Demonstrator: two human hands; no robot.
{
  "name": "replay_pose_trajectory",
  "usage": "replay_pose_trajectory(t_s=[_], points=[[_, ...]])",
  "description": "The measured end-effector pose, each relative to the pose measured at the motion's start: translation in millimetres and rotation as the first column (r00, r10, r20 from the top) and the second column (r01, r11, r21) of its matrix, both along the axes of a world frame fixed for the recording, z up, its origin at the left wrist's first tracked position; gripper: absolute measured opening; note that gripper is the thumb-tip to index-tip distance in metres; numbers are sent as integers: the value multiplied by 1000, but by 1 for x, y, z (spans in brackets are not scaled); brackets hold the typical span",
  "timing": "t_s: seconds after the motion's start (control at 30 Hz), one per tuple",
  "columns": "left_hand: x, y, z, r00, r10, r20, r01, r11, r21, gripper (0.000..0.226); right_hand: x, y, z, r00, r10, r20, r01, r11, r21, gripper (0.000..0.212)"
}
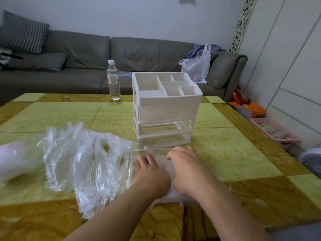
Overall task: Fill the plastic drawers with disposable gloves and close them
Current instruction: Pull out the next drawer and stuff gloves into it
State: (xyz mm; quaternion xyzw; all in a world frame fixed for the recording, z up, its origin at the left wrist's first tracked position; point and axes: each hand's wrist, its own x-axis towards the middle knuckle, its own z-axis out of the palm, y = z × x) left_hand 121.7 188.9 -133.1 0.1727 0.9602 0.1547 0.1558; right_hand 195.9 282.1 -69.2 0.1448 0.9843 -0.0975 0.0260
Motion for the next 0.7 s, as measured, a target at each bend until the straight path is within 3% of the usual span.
replay_pose_trajectory(t_s=[0.2, 0.3, 0.43, 0.5, 0.6, 0.7], points=[[11, -10, 20, 997, -70, -24, 69, 997, -22, 70, -3, 2, -18, 979, -51, 199, 71, 993, -93, 54], [21, -26, 39, 969, -178, -172, 179, 984, -7, 64, -8, 0, -20, 974, -79, 211, 96, 993, -72, 52], [18, -37, 53, 751, -460, -474, 387, 888, -248, 64, -19, -3, -22, 941, -117, 316, 129, 991, -19, 79], [6, -37, 55, 699, -558, -447, 440, 829, -346, 63, -20, -3, -21, 945, -120, 306, 134, 991, -25, 73], [-5, -36, 49, 789, -538, -296, 447, 834, -323, 57, -12, 1, -22, 969, -112, 222, 134, 987, -88, 51], [-6, -32, 36, 874, -452, -177, 399, 877, -267, 61, -8, 6, -22, 974, -107, 202, 140, 978, -156, 48]])
